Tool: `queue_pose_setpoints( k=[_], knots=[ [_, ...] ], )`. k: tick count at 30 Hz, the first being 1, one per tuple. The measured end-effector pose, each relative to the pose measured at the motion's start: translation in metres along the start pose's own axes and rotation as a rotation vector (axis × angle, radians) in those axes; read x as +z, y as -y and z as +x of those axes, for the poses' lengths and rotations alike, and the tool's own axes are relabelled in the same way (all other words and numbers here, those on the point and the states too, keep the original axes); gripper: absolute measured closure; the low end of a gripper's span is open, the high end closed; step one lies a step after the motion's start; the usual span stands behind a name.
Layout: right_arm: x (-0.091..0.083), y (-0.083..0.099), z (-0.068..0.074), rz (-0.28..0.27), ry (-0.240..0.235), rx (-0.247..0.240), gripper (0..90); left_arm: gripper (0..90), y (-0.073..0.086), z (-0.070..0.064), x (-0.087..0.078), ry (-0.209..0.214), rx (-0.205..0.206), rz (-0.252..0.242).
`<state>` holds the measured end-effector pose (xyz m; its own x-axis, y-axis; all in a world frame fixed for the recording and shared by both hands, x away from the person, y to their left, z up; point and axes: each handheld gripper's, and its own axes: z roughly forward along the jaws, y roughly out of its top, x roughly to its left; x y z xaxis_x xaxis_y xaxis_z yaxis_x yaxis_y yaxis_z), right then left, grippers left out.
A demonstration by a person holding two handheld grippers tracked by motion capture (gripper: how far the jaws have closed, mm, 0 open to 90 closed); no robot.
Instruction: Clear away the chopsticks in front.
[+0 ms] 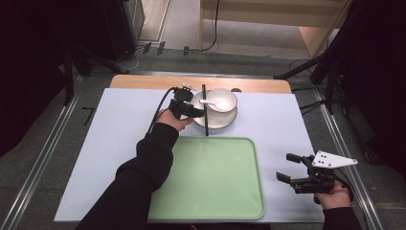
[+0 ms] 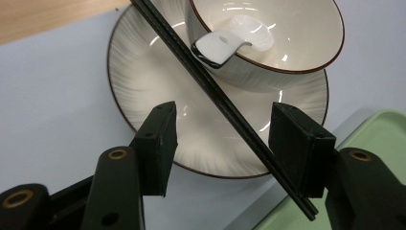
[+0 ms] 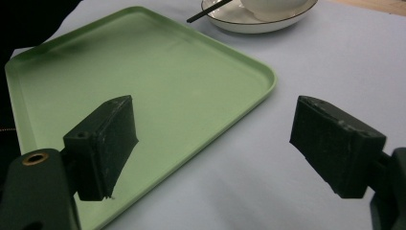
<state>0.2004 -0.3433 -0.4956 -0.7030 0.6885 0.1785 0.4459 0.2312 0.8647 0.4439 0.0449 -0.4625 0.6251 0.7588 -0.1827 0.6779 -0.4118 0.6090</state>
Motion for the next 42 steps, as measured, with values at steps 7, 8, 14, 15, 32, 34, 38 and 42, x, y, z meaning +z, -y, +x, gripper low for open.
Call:
queue_pose_setpoints(
  k=[7,8,14,15,32,34,38,42],
  knots=[
    [-0.003,0.002,0.000,-0.003,0.002,0.006,16.6,46.4,0.003,-0.003,0.017,-0.006,-0.007,0.032],
    [-0.003,0.002,0.000,-0.004,0.002,0.005,16.6,46.4,0.003,-0.003,0.020,-0.016,-0.001,0.042],
    [-0.003,0.002,0.000,-0.002,0.002,0.006,16.5,48.6,0.004,-0.001,0.025,-0.018,-0.006,0.050],
    [-0.003,0.002,0.000,-0.002,0.002,0.006,16.5,48.8,0.004,-0.001,0.025,-0.018,-0.006,0.050],
    [-0.004,0.002,0.001,0.001,0.002,-0.001,16.6,76.2,0.005,0.006,0.040,-0.067,-0.213,0.092],
    [-0.004,0.002,0.002,0.006,0.005,-0.006,16.5,79.3,0.005,0.005,0.041,-0.079,-0.244,0.085],
    [-0.003,0.002,0.003,0.004,0.003,-0.006,16.6,80.9,0.006,0.003,0.043,-0.070,-0.268,0.051],
    [-0.004,0.002,0.003,0.007,0.003,-0.009,16.6,84.3,0.007,0.004,0.043,-0.083,-0.302,0.039]
  ],
)
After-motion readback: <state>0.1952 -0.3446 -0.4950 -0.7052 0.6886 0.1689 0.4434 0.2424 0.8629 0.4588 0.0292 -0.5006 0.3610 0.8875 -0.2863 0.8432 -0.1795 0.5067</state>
